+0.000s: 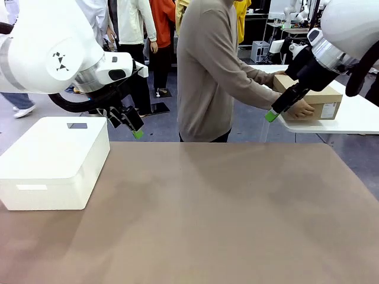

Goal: Pack the shoes into the box.
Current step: Press down on the lid of the Shoes Box.

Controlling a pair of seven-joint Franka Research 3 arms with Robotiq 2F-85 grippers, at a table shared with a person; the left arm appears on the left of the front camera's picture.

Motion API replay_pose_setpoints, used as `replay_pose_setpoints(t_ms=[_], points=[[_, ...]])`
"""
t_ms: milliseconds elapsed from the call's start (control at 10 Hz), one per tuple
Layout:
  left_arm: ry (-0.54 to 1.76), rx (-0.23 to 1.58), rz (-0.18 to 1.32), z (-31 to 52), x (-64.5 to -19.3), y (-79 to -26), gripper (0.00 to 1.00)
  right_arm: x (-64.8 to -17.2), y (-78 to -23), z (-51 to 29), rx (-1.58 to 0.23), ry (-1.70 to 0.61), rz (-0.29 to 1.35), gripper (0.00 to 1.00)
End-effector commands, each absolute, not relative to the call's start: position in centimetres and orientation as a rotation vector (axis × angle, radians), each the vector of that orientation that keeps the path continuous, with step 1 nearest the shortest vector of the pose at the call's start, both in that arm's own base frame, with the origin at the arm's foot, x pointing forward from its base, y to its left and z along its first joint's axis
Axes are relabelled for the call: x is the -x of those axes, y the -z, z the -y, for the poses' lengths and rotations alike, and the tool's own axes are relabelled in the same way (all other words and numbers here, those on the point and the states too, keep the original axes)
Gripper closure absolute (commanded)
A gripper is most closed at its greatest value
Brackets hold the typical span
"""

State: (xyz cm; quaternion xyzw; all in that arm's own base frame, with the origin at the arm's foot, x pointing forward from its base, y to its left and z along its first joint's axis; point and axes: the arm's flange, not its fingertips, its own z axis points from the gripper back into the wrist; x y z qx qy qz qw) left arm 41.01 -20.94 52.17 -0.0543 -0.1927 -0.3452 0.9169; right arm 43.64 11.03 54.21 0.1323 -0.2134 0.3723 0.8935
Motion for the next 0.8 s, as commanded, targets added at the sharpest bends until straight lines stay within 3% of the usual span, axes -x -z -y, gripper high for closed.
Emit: replay_pose_setpoints(t_ms=[0,700], points=[[0.706,0.110,0.389,20.79,-41.12,-52.32,0.00,-43.98,-54.54,-11.07,-0.266,-0.775,0.456,0.00],[0.706,0.110,0.389,20.79,-41.12,-52.32,0.00,-43.98,-54.54,-11.07,-0.266,-0.775,0.456,0.00]])
